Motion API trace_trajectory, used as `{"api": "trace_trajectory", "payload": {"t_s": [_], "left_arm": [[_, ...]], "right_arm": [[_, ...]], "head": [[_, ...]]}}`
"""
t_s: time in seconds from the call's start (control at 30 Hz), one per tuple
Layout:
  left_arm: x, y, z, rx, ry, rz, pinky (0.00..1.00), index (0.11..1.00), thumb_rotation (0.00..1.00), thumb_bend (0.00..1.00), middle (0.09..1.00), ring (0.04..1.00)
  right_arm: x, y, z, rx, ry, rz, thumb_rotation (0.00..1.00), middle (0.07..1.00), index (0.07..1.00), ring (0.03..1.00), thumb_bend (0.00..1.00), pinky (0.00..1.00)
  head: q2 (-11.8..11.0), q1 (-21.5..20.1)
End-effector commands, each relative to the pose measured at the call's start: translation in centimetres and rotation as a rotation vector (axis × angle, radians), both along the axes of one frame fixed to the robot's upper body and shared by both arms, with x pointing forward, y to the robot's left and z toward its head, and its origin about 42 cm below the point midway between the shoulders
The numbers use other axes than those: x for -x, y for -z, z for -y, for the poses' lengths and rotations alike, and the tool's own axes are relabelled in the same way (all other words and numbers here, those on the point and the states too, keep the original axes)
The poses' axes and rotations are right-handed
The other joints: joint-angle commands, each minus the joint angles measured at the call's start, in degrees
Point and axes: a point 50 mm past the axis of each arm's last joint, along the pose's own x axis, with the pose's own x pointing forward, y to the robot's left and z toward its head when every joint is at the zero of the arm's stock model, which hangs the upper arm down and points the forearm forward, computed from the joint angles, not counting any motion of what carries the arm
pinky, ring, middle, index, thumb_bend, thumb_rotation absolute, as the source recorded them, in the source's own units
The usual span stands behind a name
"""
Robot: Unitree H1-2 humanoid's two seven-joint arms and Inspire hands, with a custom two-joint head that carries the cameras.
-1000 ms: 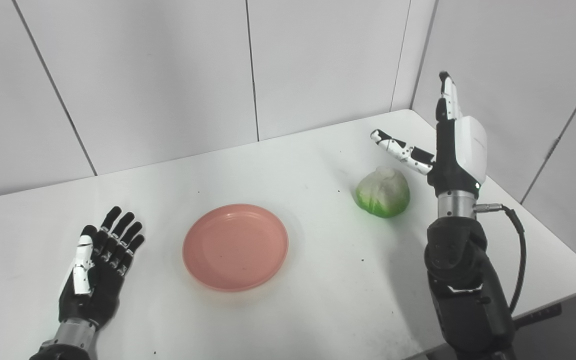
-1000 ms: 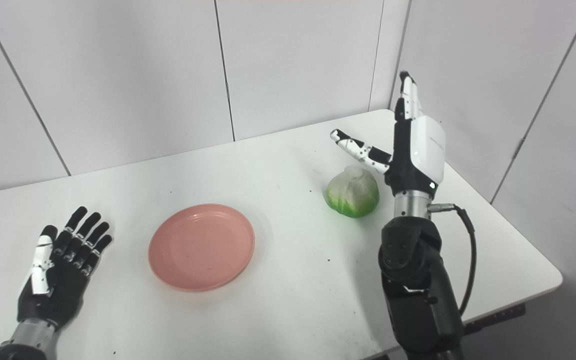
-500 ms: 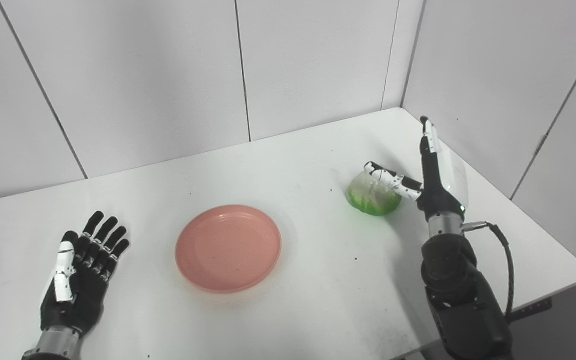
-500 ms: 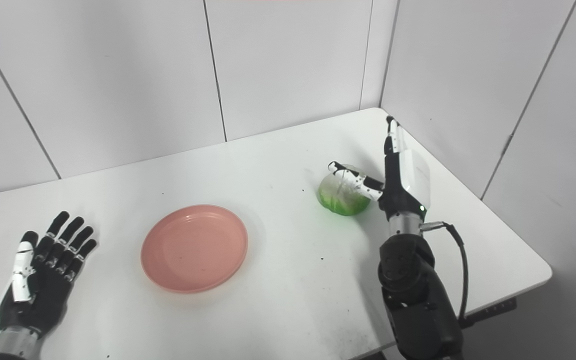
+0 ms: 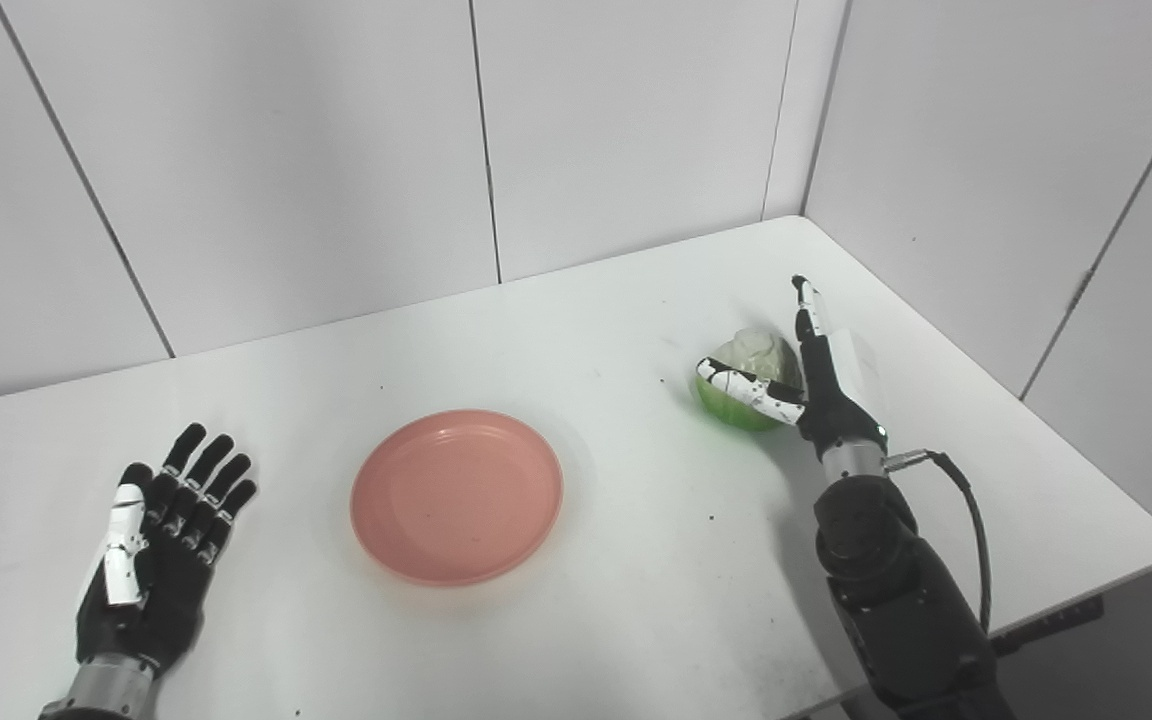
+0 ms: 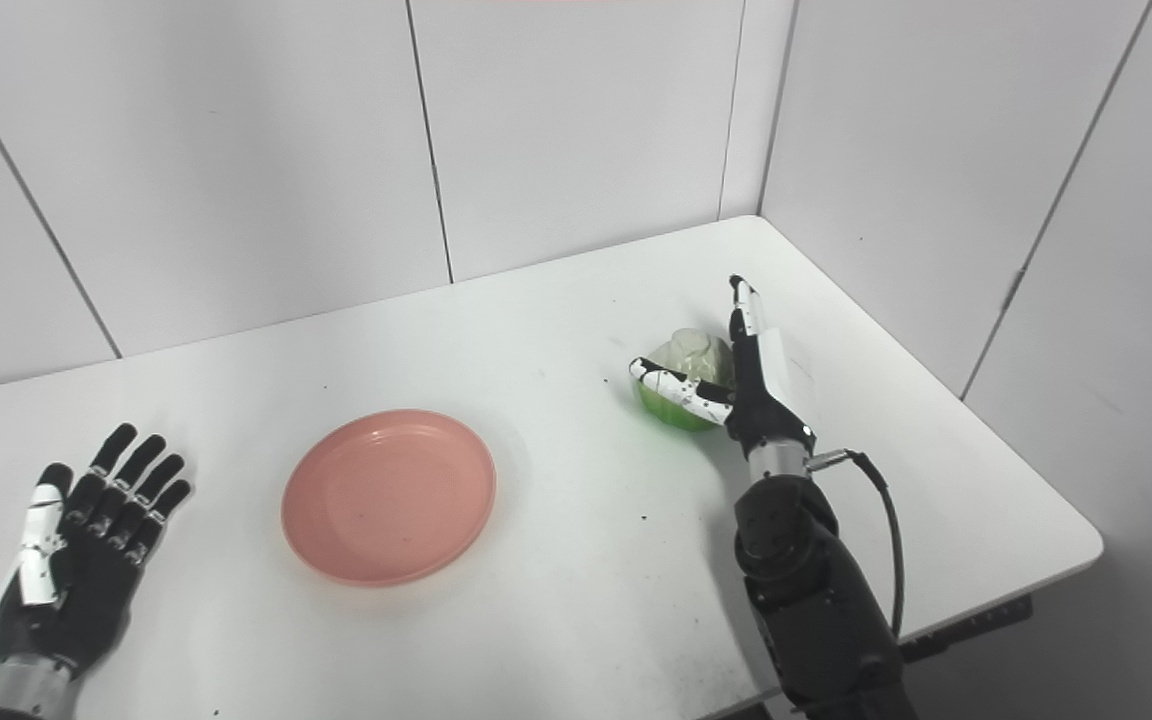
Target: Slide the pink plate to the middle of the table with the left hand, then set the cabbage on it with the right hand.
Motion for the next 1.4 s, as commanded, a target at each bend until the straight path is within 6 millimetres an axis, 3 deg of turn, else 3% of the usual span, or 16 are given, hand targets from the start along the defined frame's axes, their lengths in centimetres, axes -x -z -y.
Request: {"api": "trace_trajectory", "payload": {"t_s": [0.0, 0.8, 1.1, 1.37], "left_arm": [[0.2, 0.3, -0.9, -0.007, -0.006, -0.037, 0.94, 0.916, 1.0, 0.43, 0.926, 0.918], [0.6, -0.1, -0.5, -0.005, -0.008, -0.053, 0.92, 0.911, 1.0, 0.44, 0.915, 0.903], [0.7, -0.2, -0.5, -0.001, -0.006, -0.051, 0.91, 0.907, 1.0, 0.43, 0.912, 0.897], [0.8, -0.3, -0.4, -0.006, -0.001, -0.049, 0.92, 0.908, 1.0, 0.43, 0.914, 0.9]], "right_arm": [[-1.2, -2.5, 0.3, 0.035, -0.027, 0.095, 0.61, 1.0, 1.0, 0.96, 1.0, 0.85], [-3.4, -3.2, 3.1, 0.025, 0.014, 0.015, 0.49, 0.964, 0.999, 0.926, 1.0, 0.82], [-4.3, -2.4, 2.9, 0.002, -0.082, -0.094, 0.33, 0.862, 0.891, 0.844, 1.0, 0.79], [-4.9, -1.9, 2.7, -0.027, -0.153, -0.181, 0.35, 0.844, 0.875, 0.825, 1.0, 0.77]], "head": [[0.0, 0.0], [1.4, 0.2], [1.7, 0.7], [1.9, 1.1]]}}
